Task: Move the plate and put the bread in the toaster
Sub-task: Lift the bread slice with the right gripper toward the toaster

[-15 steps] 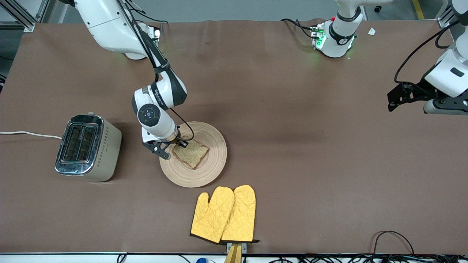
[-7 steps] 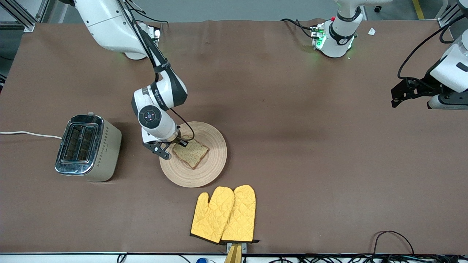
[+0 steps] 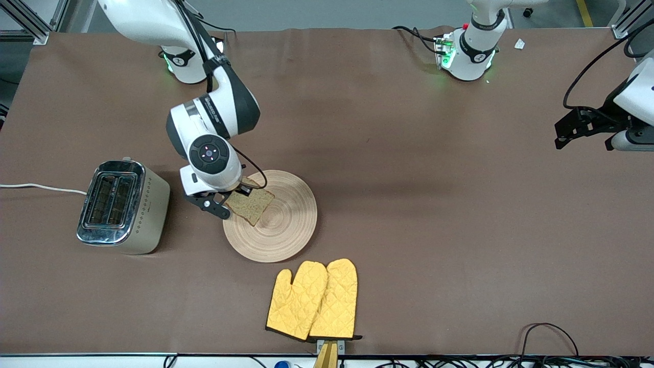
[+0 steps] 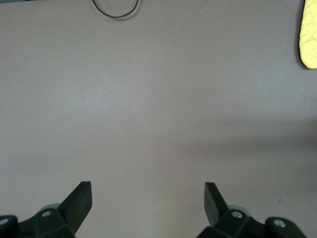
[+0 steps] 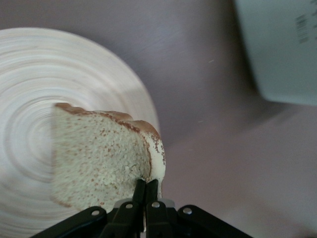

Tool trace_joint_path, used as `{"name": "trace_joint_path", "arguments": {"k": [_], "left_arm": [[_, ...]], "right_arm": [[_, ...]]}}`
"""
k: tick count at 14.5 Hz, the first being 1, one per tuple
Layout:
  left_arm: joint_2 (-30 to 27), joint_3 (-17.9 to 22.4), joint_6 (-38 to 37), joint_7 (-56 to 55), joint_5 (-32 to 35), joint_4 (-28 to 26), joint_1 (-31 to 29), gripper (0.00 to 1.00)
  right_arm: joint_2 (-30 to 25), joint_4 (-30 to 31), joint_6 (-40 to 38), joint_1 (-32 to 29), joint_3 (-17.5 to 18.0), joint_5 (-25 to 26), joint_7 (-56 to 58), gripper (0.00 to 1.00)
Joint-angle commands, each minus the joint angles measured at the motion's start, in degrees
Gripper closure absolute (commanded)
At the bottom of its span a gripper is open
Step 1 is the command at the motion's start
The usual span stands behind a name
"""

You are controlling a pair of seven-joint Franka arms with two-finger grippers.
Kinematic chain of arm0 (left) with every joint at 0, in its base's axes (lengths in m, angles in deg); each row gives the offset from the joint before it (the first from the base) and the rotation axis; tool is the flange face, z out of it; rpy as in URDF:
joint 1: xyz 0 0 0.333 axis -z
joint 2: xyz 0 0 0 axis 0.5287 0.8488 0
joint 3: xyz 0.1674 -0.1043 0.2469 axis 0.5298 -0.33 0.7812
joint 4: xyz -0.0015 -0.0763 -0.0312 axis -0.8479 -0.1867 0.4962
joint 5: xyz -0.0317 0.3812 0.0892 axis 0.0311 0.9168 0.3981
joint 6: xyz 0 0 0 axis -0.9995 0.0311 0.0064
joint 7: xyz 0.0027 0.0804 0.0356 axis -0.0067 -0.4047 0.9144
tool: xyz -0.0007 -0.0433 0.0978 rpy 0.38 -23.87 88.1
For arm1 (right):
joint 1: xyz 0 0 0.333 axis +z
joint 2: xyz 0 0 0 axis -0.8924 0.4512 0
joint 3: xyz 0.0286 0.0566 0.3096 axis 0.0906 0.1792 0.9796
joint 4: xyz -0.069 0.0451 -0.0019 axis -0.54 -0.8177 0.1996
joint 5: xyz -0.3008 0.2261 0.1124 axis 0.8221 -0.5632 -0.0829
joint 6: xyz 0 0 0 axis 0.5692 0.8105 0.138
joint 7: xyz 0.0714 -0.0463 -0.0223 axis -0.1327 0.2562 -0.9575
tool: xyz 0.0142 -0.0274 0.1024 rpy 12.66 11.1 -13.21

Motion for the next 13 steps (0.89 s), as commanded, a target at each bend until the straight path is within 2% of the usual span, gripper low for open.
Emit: {"name": "trace_joint_path", "arguments": {"k": [1, 3, 5, 7, 10, 13], "left_arm": [[0.86, 0.15, -1.36, 0.51, 0.05, 2.62, 0.00, 0.00], [0.86, 0.07, -1.36, 0.69, 0.13, 2.53, 0.44, 0.00], [0.77, -0.29, -1.45, 0.42, 0.14, 2.44, 0.53, 0.00], [0.68, -0.37, -1.45, 0.60, 0.14, 2.44, 0.53, 0.00], [0.68, -0.37, -1.45, 0.69, 0.14, 2.44, 0.53, 0.00], [0.68, -0.37, -1.45, 0.69, 0.05, 2.44, 0.44, 0.00]], "right_arm": [[0.33, -1.98, -7.93, 2.34, 0.05, 9.46, 0.02, 1.00], [0.33, -1.98, -13.81, 4.01, 0.14, 16.84, 3.69, 1.00], [0.33, -2.50, -18.74, 4.45, 0.14, 21.69, 7.74, 1.00], [-0.72, -3.12, -23.84, 4.45, 0.14, 22.94, 13.10, 1.00], [-2.30, -3.30, -29.82, 4.37, 0.05, 29.95, 23.11, 1.00], [-2.31, -3.56, -33.52, 4.54, 0.23, 34.62, 26.73, 1.00]]}}
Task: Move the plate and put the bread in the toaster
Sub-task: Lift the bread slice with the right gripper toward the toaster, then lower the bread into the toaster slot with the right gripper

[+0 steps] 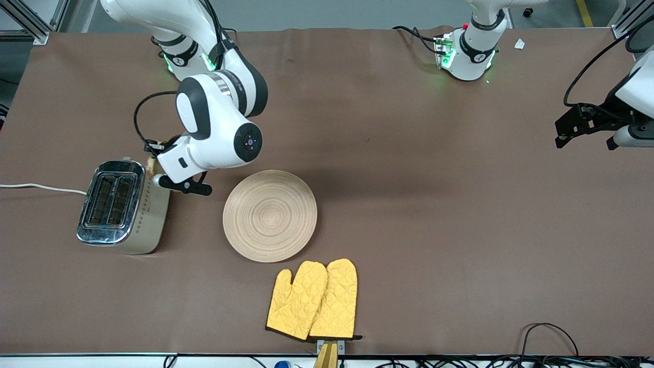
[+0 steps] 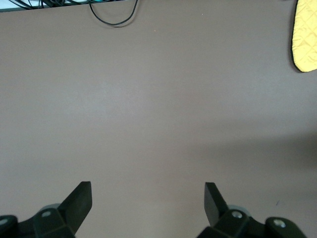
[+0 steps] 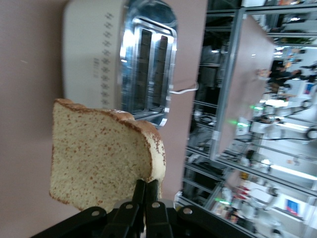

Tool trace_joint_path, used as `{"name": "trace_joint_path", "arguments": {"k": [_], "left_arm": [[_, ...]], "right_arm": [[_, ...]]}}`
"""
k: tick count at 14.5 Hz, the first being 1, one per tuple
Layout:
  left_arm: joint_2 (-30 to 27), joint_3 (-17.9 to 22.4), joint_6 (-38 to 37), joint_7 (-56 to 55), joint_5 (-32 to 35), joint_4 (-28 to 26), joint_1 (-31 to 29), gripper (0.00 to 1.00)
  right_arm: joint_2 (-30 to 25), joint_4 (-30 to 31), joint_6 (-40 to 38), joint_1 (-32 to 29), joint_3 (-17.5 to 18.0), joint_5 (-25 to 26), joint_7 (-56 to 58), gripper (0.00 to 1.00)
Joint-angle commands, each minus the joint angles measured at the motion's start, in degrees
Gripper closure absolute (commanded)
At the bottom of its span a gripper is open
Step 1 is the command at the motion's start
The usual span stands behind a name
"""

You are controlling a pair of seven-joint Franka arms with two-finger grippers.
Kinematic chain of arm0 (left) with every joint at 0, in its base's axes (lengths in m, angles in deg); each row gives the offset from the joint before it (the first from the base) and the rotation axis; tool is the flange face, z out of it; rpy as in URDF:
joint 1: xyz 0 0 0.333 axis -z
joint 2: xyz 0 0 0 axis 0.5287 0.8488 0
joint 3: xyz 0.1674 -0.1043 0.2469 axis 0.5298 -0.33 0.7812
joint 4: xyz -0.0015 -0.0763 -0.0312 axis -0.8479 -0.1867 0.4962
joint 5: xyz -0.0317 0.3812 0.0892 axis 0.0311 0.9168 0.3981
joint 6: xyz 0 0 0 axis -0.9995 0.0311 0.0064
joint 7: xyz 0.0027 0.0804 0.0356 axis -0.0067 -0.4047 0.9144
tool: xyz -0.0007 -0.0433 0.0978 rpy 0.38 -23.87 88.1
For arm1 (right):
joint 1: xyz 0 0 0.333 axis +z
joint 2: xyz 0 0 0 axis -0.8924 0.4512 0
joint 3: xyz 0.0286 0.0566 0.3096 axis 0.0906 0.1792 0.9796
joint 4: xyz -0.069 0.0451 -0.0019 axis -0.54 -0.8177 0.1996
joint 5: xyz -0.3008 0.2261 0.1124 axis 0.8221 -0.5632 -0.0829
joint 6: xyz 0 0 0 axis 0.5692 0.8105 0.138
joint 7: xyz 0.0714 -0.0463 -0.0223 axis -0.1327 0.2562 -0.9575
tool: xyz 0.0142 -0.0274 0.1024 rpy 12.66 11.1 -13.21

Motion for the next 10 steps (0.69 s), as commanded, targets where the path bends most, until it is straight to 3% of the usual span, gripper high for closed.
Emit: {"name": "trace_joint_path", "arguments": {"k": [1, 4, 10], "left_arm": [[0.61, -0.02, -1.43, 0.69, 0.13, 1.62, -0.06, 0.00], [0.78, 0.07, -1.34, 0.69, 0.13, 1.71, -0.15, 0.00], [0.70, 0.07, -1.43, 0.69, 0.13, 1.62, -0.23, 0.00]], "right_arm": [[-0.78, 0.24, -2.25, 0.17, 0.32, 5.82, 4.39, 1.00], [-0.60, 0.15, -2.08, -0.71, 0.14, 11.80, 6.25, 1.00], [-0.25, 0.68, 0.20, -4.67, 0.05, 16.12, 6.25, 1.00]]}}
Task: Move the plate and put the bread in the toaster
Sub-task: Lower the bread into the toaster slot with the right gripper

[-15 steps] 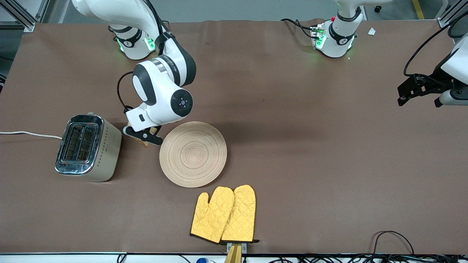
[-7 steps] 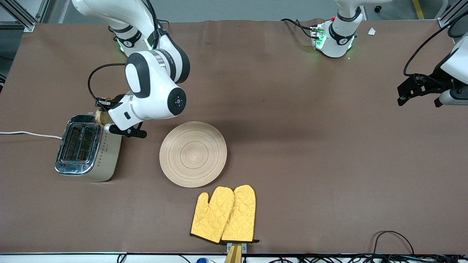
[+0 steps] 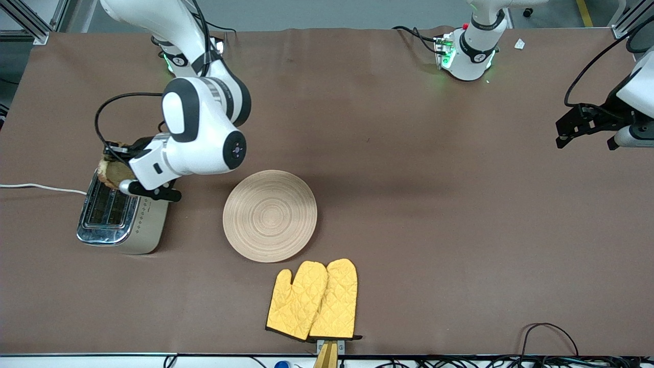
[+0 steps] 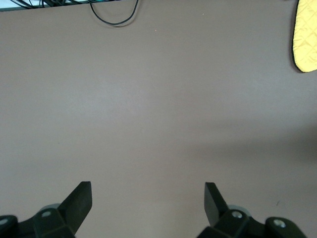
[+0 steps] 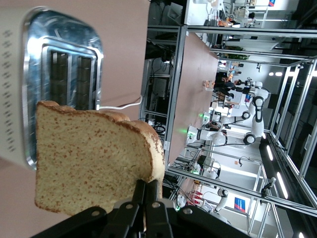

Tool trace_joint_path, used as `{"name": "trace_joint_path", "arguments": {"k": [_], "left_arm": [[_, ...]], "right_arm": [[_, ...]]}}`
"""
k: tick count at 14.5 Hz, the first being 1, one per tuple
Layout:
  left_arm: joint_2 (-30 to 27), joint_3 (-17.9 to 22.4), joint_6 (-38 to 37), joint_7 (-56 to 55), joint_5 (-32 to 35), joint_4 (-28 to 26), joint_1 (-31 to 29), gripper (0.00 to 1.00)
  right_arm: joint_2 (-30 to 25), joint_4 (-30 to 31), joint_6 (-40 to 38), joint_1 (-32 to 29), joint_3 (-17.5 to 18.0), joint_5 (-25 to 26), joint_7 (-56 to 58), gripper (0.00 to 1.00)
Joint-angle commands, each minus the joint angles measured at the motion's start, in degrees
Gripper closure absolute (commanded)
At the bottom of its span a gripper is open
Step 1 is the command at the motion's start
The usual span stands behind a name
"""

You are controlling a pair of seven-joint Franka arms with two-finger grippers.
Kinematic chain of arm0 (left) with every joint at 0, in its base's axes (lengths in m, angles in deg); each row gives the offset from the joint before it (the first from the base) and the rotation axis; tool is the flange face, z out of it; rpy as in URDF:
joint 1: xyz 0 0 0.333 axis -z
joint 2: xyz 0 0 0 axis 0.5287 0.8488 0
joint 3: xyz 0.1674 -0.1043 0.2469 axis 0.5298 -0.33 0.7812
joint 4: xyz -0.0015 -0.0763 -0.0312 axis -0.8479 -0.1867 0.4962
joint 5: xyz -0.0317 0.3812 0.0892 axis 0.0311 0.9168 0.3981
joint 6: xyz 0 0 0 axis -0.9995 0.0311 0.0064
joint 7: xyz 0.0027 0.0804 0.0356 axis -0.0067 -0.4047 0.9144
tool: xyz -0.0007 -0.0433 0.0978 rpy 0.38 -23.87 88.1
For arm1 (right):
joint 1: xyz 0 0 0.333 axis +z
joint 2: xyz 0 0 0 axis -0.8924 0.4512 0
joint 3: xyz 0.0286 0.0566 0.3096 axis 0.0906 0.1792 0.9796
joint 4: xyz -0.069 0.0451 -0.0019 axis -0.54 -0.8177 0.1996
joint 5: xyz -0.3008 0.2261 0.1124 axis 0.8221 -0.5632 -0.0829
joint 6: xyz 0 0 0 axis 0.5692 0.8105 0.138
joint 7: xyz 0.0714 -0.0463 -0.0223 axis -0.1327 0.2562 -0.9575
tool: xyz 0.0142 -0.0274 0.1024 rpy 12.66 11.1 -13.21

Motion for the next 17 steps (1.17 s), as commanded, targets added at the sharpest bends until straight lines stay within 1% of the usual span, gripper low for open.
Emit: {"name": "trace_joint_path", "arguments": {"k": [1, 5, 11, 17], "left_arm": [[0.65, 0.03, -1.40, 0.77, 0.05, 1.61, -0.28, 0.00], [0.65, 0.30, -1.40, 0.69, 0.05, 1.70, -0.20, 0.00], [0.65, 0.21, -1.48, 0.77, -0.04, 1.61, -0.37, 0.00], [0.48, 0.04, -2.27, 0.16, -0.13, 1.70, -0.02, 0.00]], "right_arm": [[-0.04, 0.66, 1.22, -1.84, 0.53, 1.99, 0.83, 1.00], [0.67, 3.73, 5.17, -2.72, 0.44, 2.08, 0.83, 1.00], [1.02, 3.92, 7.55, -4.66, 0.53, 2.95, 0.83, 1.00], [1.02, 6.28, 11.77, -7.38, 0.44, 4.27, 0.74, 1.00]]}}
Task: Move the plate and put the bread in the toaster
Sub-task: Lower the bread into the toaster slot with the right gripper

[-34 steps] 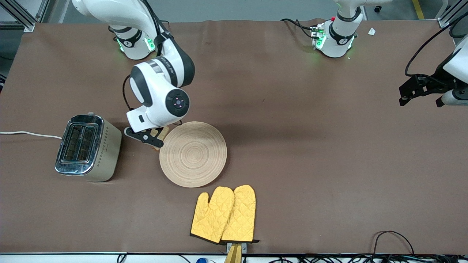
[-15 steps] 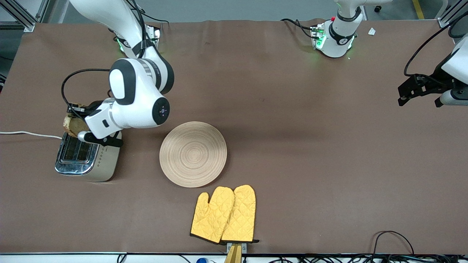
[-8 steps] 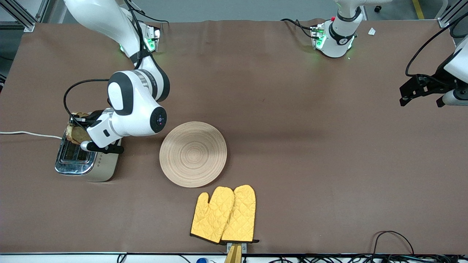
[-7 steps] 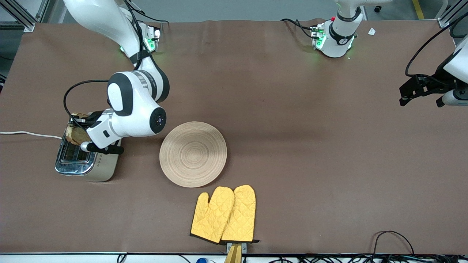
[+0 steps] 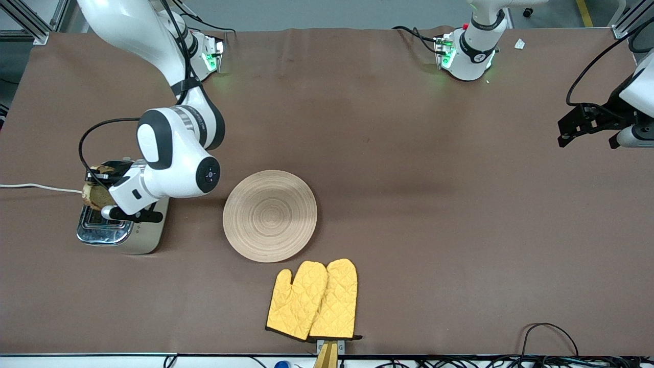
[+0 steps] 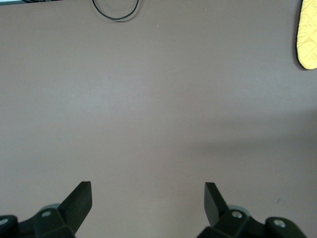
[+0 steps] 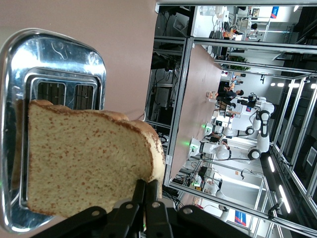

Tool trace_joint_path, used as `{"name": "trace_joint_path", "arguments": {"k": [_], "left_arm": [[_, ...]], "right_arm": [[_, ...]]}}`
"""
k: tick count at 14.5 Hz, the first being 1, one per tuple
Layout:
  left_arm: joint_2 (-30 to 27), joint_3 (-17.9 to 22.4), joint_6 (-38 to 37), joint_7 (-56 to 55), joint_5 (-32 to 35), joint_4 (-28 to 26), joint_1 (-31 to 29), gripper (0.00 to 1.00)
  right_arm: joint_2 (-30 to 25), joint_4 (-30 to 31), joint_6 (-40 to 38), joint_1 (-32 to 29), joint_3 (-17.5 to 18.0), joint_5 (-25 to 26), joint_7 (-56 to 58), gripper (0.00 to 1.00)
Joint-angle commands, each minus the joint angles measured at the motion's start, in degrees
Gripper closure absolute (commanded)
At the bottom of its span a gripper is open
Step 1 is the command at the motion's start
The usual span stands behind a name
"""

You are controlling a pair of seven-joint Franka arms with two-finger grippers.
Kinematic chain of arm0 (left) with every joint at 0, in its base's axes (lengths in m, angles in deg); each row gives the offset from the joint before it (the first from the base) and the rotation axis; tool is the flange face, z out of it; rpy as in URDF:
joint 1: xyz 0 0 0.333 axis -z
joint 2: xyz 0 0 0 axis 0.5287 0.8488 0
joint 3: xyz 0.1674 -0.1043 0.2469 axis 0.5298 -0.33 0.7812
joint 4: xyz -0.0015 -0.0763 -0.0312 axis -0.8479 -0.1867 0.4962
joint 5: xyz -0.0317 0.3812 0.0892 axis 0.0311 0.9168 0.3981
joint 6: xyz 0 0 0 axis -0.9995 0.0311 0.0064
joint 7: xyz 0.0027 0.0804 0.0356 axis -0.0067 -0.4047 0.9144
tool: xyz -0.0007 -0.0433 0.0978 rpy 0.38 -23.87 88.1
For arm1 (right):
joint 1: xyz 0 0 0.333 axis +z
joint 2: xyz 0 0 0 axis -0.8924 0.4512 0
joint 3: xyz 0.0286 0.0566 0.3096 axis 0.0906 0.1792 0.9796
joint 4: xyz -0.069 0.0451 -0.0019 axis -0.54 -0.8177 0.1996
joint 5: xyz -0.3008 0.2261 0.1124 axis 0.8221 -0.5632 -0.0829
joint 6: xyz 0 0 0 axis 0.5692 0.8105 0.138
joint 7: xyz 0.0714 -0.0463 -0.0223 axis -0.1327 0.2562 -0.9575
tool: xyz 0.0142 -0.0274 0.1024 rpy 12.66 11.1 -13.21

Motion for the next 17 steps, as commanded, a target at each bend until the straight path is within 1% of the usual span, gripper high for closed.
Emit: {"name": "trace_joint_path", "arguments": {"k": [1, 10, 15, 17], "left_arm": [[0.45, -0.17, -1.47, 0.16, -0.04, 1.63, 0.10, 0.00], [0.71, 0.27, -1.56, 1.04, -0.13, 1.63, -0.42, 0.00], [0.63, 0.27, -1.56, 1.04, -0.13, 1.63, -0.25, 0.00], [0.71, 0.27, -1.56, 1.13, -0.13, 1.63, -0.33, 0.00]], "right_arm": [[-0.85, 2.04, 1.88, -1.58, 0.59, 1.93, 0.55, 1.00], [0.38, 2.75, 5.84, -3.43, 0.59, 2.10, 0.46, 1.00], [2.05, 2.83, 6.19, -4.13, 0.68, 2.46, -0.15, 1.00], [2.57, 3.62, 6.28, -4.66, 0.76, 1.58, -0.76, 0.98]]}}
